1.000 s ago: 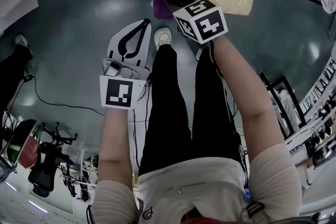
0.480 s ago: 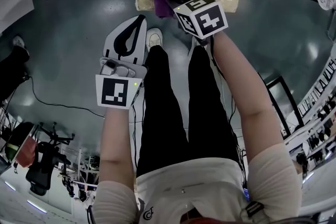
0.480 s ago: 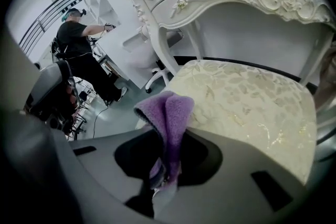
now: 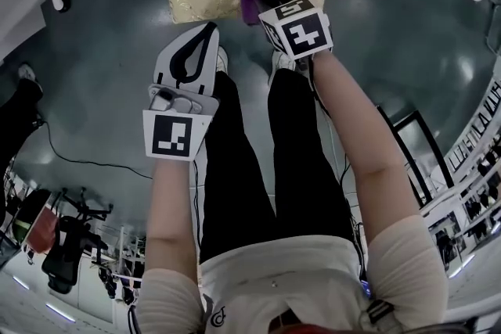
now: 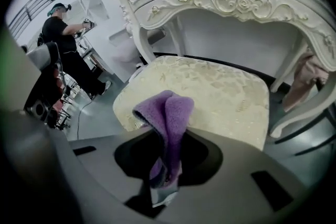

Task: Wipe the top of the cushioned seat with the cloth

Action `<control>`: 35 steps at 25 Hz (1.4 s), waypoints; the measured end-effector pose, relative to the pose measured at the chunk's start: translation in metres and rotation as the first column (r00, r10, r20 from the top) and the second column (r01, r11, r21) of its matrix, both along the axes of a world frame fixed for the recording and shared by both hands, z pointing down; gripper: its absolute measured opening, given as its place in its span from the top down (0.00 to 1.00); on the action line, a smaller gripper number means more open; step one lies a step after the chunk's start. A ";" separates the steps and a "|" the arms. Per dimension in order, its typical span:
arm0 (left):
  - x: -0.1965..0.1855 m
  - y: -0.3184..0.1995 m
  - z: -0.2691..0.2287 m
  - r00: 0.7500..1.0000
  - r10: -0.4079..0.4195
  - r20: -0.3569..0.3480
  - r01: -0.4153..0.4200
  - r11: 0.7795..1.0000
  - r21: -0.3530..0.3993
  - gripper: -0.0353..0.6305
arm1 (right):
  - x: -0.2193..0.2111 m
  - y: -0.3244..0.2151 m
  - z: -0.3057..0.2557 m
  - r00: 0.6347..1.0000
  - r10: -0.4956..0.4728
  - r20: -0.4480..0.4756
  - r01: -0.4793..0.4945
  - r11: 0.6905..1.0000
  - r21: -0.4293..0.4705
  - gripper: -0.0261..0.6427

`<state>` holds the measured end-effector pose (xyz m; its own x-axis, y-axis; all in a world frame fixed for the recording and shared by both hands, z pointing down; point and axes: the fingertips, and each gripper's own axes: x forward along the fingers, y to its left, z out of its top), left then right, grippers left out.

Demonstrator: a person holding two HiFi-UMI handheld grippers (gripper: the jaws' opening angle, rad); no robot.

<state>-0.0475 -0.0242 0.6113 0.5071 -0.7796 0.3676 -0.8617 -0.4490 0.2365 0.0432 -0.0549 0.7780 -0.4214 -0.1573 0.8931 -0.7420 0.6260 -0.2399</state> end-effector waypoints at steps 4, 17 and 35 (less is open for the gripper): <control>0.028 -0.003 -0.005 1.000 0.004 -0.010 -0.004 1.000 0.006 0.93 | 0.033 -0.001 0.000 0.999 -0.013 -0.039 0.014 0.999 0.036 0.83; 0.105 -0.010 0.000 1.000 0.029 0.003 -0.029 1.000 -0.006 0.93 | 0.126 -0.004 0.002 0.990 -0.077 -0.118 0.086 0.994 0.066 0.84; 0.141 -0.019 -0.007 0.998 0.047 -0.029 -0.048 0.998 -0.036 0.93 | 0.185 -0.018 -0.018 0.986 0.028 -0.164 -0.004 0.990 0.144 0.84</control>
<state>0.0939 -0.0432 0.6041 0.5539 -0.7406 0.3804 -0.8323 -0.4798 0.2778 0.2280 -0.0732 0.7603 -0.2664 -0.2936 0.9181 -0.7742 0.6325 -0.0224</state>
